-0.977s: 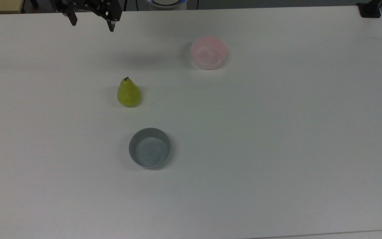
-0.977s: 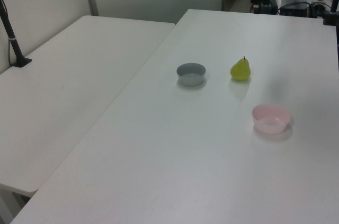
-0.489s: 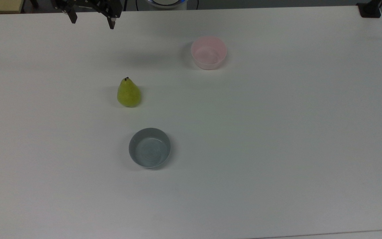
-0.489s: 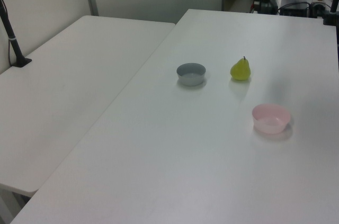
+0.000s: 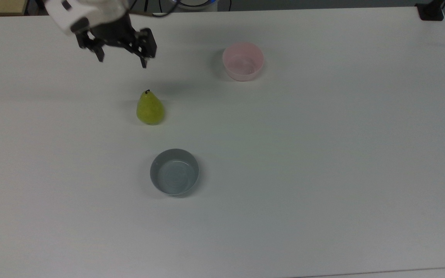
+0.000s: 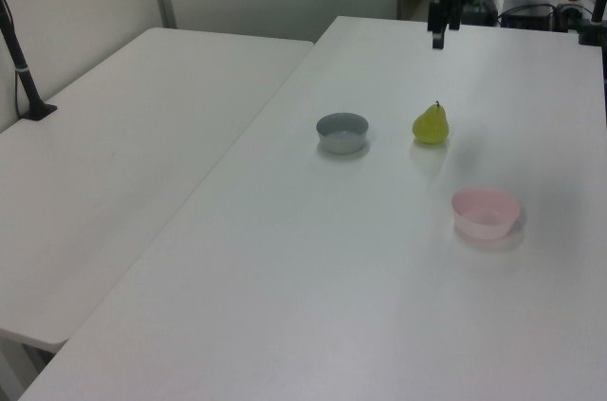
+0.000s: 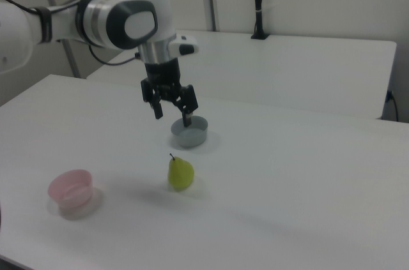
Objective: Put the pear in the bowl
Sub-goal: 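Move the open gripper over the yellow-green pear and lower it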
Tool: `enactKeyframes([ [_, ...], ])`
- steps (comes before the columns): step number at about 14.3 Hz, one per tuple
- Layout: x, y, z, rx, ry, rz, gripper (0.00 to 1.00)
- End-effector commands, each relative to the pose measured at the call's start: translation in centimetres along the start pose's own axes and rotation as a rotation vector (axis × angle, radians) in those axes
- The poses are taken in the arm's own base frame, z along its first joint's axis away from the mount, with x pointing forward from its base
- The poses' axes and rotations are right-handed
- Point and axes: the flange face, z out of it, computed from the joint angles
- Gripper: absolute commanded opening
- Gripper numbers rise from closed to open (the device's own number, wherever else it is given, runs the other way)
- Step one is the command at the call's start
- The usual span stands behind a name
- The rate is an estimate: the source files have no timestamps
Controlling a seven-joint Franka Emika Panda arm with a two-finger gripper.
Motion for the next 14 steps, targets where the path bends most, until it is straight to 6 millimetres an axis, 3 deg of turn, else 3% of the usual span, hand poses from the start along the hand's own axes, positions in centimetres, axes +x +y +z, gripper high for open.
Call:
enactKeyframes([
  [1, 1.7, -2.8, 4.3, -0.025, -0.034, -0.028, 1.00],
  [5, 3.1, -5.2, 9.5, -0.041, -0.057, -0.060, 1.00],
  [7, 2.7, -5.2, 11.3, -0.044, -0.090, -0.089, 1.00],
  [14, 2.7, -5.1, 12.5, -0.051, -0.113, -0.141, 1.00],
])
